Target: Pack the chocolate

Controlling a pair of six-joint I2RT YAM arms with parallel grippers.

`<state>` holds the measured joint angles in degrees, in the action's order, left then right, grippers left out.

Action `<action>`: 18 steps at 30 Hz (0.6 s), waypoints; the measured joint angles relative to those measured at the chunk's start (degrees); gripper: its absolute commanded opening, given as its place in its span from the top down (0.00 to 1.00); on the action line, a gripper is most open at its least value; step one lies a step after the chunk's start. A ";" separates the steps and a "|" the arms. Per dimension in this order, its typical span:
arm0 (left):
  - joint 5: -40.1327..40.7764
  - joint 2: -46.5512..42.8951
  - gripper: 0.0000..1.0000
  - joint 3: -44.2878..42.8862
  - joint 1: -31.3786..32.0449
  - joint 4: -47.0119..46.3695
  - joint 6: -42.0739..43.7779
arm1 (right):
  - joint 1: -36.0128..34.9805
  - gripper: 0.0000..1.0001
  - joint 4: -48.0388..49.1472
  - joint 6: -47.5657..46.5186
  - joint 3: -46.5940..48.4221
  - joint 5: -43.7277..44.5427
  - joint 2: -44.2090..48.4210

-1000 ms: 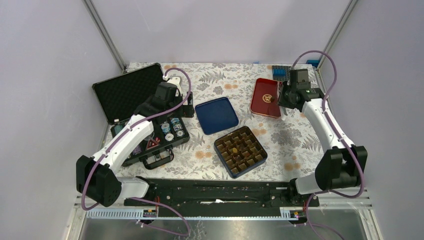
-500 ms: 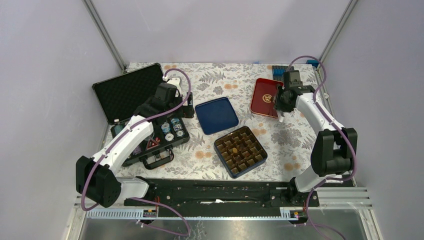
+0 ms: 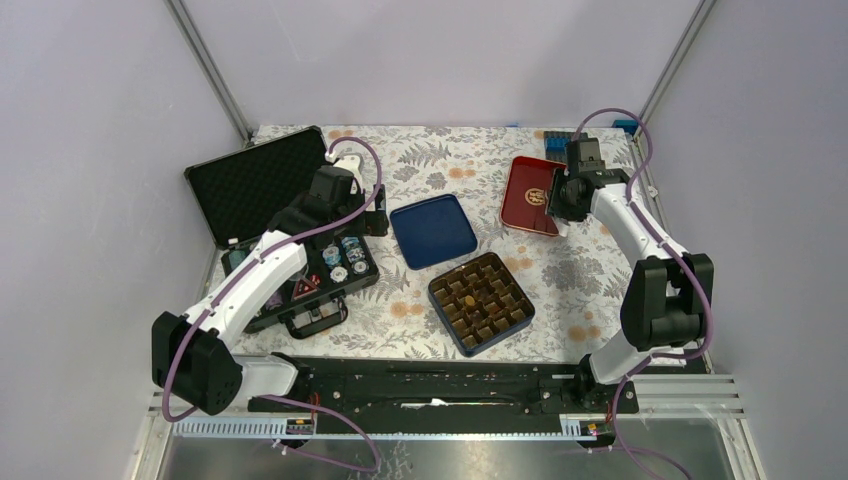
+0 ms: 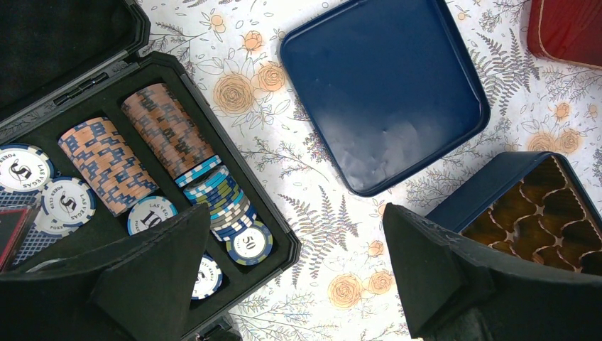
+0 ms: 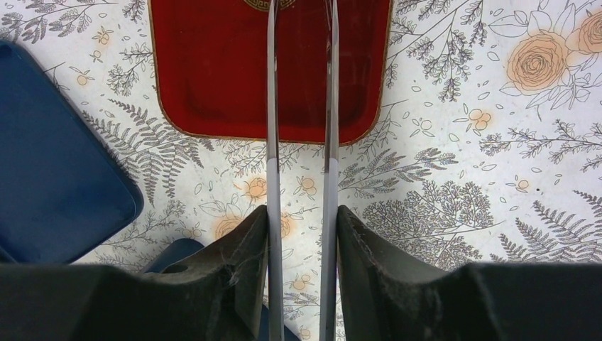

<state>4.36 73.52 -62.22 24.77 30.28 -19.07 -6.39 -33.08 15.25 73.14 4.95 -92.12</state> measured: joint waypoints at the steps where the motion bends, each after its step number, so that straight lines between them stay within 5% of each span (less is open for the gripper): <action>1: 0.00 0.02 0.01 0.00 0.00 0.00 0.00 | 0.00 0.57 0.02 0.02 0.02 0.00 -0.09; 18: 0.00 0.02 0.01 0.00 0.00 0.00 0.02 | -0.44 0.59 1.18 -0.15 2.03 0.37 -5.51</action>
<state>4.36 73.54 -62.22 24.77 30.28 -19.05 -6.83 -31.90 15.09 75.18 5.32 -97.62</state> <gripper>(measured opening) 0.985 0.426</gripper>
